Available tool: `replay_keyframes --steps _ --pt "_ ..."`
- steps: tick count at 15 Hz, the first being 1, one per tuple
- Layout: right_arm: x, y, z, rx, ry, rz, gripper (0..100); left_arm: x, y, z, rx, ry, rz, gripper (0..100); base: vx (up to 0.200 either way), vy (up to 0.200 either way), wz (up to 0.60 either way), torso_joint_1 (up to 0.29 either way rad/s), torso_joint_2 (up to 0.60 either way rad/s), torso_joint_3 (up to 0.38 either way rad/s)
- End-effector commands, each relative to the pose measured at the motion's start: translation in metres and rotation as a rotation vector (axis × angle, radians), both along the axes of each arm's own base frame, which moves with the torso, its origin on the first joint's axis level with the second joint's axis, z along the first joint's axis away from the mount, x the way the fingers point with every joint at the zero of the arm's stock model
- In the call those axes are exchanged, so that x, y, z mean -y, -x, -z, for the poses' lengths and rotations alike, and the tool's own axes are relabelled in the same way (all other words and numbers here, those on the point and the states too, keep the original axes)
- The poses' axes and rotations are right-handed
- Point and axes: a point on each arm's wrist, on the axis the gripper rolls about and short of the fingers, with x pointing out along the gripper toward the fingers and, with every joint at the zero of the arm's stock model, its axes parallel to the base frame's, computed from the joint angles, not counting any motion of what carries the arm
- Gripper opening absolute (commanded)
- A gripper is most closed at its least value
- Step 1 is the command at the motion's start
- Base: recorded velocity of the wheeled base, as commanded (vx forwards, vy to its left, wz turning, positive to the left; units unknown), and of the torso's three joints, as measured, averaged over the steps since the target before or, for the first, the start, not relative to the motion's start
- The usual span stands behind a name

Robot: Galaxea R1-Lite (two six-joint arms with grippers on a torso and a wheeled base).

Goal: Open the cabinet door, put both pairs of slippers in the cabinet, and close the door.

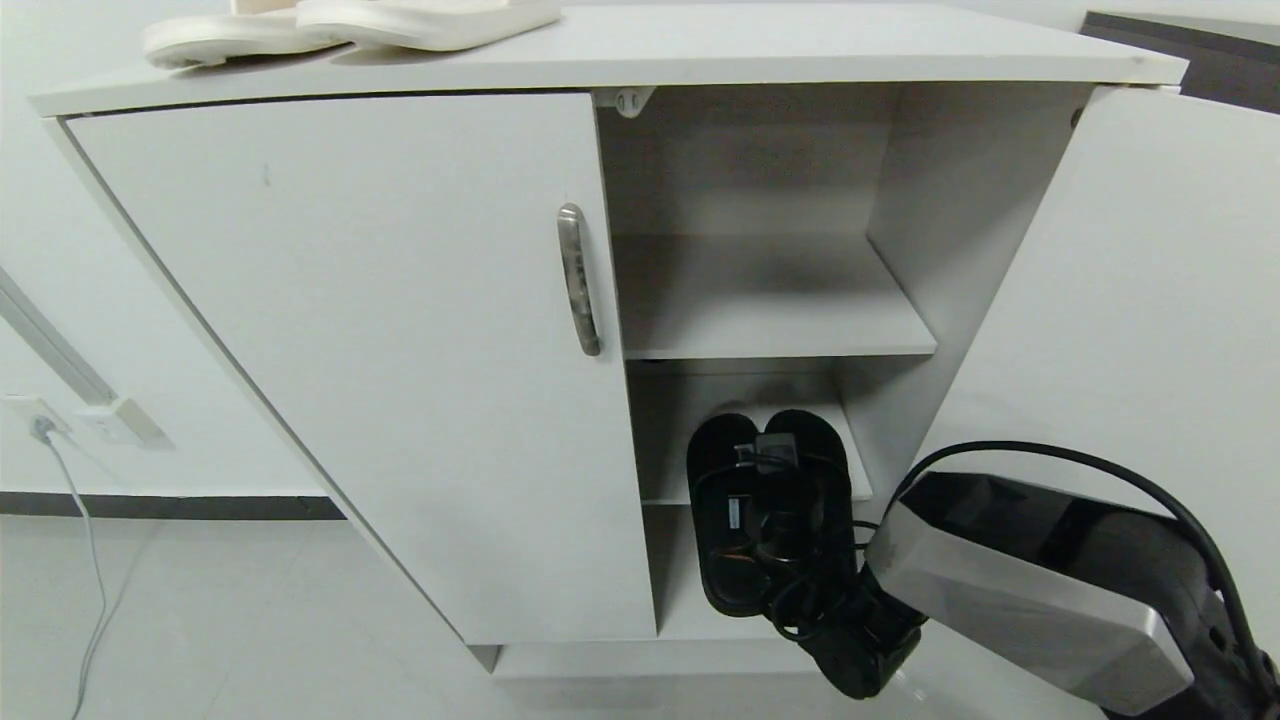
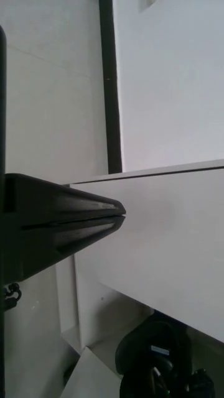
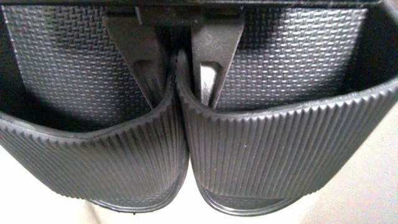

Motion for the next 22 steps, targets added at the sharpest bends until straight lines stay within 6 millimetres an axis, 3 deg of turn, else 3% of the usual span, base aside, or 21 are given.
replay_keyframes --steps 1,4,9,22 --pt "0.000 -0.023 -0.017 0.007 -0.046 -0.003 0 0.000 0.000 0.000 -0.001 0.001 -0.001 0 0.000 0.000 0.00 0.000 0.00 0.000" --pt "-0.004 -0.051 -0.033 0.014 -0.055 -0.013 0 0.000 0.000 0.000 -0.001 0.002 -0.001 0 0.000 0.000 0.00 0.000 0.00 0.000" --pt "-0.001 -0.080 -0.044 0.022 -0.054 0.020 0 0.000 0.000 0.000 -0.001 0.005 -0.001 0 0.000 0.000 0.00 0.000 0.00 0.000" --pt "-0.004 -0.091 -0.034 0.008 -0.043 0.029 0 0.000 0.000 0.000 -0.001 0.007 -0.006 0 0.000 0.000 0.00 0.000 0.00 0.000"
